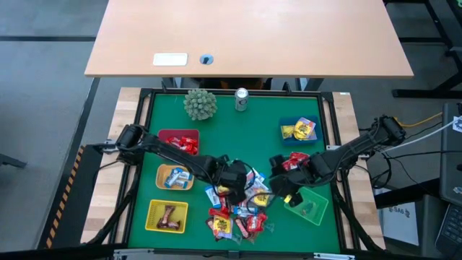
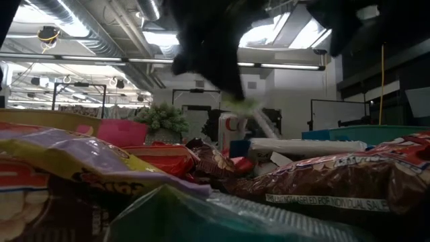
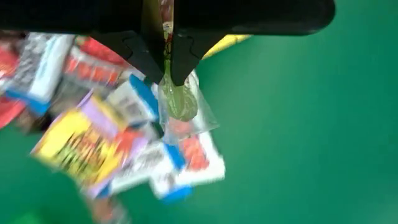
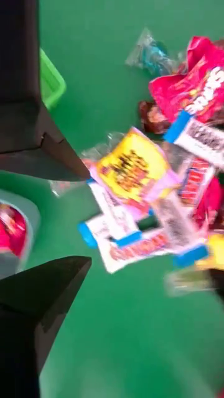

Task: Sort candy
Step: Put the green gummy into the green bin

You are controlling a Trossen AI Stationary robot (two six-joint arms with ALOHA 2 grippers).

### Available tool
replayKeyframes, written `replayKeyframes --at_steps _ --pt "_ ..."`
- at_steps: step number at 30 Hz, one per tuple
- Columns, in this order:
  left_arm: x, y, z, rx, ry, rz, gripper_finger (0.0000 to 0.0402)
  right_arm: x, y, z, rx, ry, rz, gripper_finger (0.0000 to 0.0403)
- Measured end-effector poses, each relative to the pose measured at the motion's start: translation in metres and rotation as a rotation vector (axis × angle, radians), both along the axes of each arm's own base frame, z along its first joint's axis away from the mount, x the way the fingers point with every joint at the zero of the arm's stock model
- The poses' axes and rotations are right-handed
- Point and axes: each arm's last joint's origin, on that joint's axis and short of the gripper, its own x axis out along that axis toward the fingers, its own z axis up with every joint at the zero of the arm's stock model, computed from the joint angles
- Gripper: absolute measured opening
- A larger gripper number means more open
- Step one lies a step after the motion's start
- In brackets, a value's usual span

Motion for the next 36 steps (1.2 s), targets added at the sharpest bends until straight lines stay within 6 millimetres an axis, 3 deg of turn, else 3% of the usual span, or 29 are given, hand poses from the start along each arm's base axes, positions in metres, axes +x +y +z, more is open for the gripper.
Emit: replayKeyframes --at_steps 10,15,30,36 --pt "0.015 -0.003 0.040 0.081 -0.129 -0.058 0.0001 0.008 -0.001 0.005 -0.153 -0.140 0.008 0.0207" --pt "0.016 -0.003 0.041 0.077 -0.141 -0.058 0.0001 0.011 -0.003 0.008 -0.233 -0.220 -0.057 0.0207" --pt "0.023 -0.005 0.048 0.046 -0.242 -0.054 0.0001 0.013 -0.001 0.009 -0.189 -0.230 -0.038 0.0206" --pt "0.025 -0.007 0.050 0.036 -0.274 -0.054 0.0001 0.013 -0.001 0.009 -0.190 -0.228 -0.037 0.0166"
